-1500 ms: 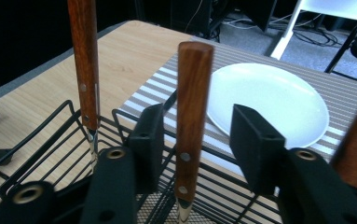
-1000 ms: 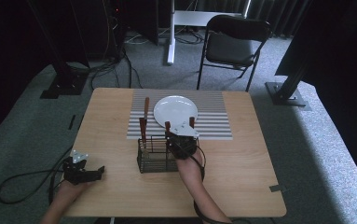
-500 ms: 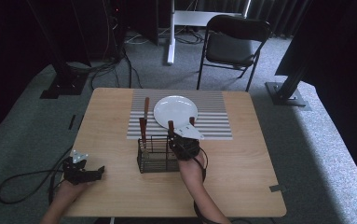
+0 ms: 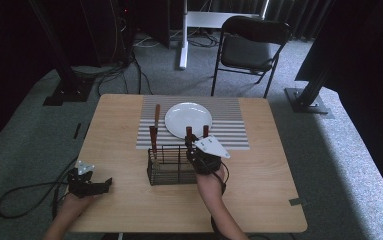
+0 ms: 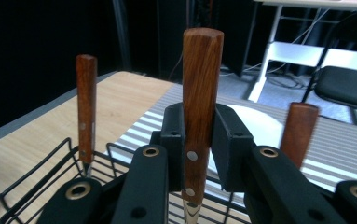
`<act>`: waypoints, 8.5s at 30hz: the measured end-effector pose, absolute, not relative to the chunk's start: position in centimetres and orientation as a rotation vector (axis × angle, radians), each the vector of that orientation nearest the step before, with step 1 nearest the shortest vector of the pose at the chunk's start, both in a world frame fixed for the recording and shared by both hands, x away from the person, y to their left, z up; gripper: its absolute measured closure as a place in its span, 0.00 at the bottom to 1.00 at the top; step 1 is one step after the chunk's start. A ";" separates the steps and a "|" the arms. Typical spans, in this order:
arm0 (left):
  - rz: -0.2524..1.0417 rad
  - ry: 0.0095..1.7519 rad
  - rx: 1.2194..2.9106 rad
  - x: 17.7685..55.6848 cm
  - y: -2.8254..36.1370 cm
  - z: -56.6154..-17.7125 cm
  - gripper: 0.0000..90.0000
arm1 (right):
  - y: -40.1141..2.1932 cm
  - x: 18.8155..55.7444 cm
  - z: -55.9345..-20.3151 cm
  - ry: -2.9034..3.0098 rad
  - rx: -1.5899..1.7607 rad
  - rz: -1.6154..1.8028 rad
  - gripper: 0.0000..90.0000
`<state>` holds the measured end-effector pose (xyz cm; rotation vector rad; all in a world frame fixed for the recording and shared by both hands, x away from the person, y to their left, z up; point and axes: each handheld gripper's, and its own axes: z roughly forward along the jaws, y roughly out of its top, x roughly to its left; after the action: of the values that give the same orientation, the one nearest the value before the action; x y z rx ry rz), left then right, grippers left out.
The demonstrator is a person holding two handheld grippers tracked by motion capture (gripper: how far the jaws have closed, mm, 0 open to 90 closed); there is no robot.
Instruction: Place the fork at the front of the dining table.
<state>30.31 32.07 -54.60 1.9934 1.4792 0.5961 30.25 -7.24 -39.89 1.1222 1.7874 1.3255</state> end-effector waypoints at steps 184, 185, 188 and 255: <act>0.597 1.479 1.993 30.3 32.1 -54.6 0.00 | -18.4 53.9 -50.1 1.976 1.845 0.815 0.24; 0.597 1.479 1.992 30.3 32.1 -54.6 0.00 | -18.5 53.4 -50.0 1.992 1.837 0.829 0.20; 0.597 1.479 1.992 30.3 32.1 -54.6 0.00 | -18.7 52.3 -50.0 1.989 1.833 0.818 0.21; 0.597 1.479 1.993 30.3 32.1 -54.6 0.00 | -22.1 40.2 -52.3 1.921 1.648 0.953 0.20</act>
<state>30.30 32.08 -54.61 1.9927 1.4786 0.5973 40.22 -22.14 -52.26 1.6475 1.9207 0.9527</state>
